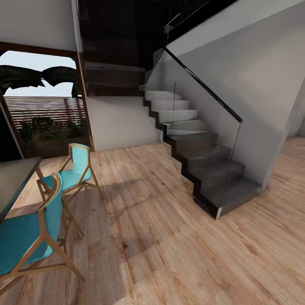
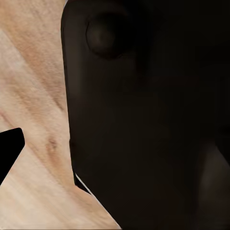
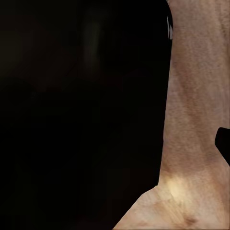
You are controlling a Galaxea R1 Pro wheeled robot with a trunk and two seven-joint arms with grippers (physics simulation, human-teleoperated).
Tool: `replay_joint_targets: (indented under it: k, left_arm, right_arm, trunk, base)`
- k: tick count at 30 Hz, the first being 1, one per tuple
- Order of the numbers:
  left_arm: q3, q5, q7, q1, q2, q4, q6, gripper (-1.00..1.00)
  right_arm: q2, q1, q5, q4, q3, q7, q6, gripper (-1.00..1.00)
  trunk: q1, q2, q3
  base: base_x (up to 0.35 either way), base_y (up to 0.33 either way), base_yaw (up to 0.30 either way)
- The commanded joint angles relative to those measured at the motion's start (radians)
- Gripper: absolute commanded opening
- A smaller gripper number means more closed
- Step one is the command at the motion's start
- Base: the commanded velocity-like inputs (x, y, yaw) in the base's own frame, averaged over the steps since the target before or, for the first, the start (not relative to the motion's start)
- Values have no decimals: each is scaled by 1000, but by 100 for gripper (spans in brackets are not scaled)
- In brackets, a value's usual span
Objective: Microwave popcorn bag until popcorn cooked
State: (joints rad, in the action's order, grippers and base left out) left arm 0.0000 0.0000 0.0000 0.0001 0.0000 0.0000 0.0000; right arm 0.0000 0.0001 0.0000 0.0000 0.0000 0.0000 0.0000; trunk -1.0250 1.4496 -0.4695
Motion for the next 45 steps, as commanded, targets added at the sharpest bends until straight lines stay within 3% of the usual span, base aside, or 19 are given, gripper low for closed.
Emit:
replay_joint_targets:
  k: [1, 4, 13, 38, 45]
  left_arm:
    - [6, 6, 3, -3, -6, -6, -6, 100]
    - [8, 21, 2, -2, 0, -23, -14, 100]
    - [9, 8, 2, -2, 1, -28, -12, 100]
    - [8, 8, 2, -2, -2, -34, -12, 100]
    - [2, 3, 2, -2, 10, -34, -12, 100]
  right_arm:
    - [5, -2, 6, 2, 6, 1, -3, 100]
    - [3, -2, 8, 1, 11, -1, -2, 100]
    - [4, -2, 11, 1, 13, -2, -2, 100]
    - [9, -2, 8, 2, 6, -2, -5, 100]
    - [9, -2, 11, 1, 6, -2, -5, 100]
  trunk:
    - [0, 0, 0]
    - [0, 0, 0]
    - [0, 0, 0]
    - [0, 0, 0]
    - [0, 0, 0]
  base:
    - [0, 0, 0]
    - [0, 0, 0]
    - [0, 0, 34]
    - [0, 0, 268]
    - [0, 0, 288]
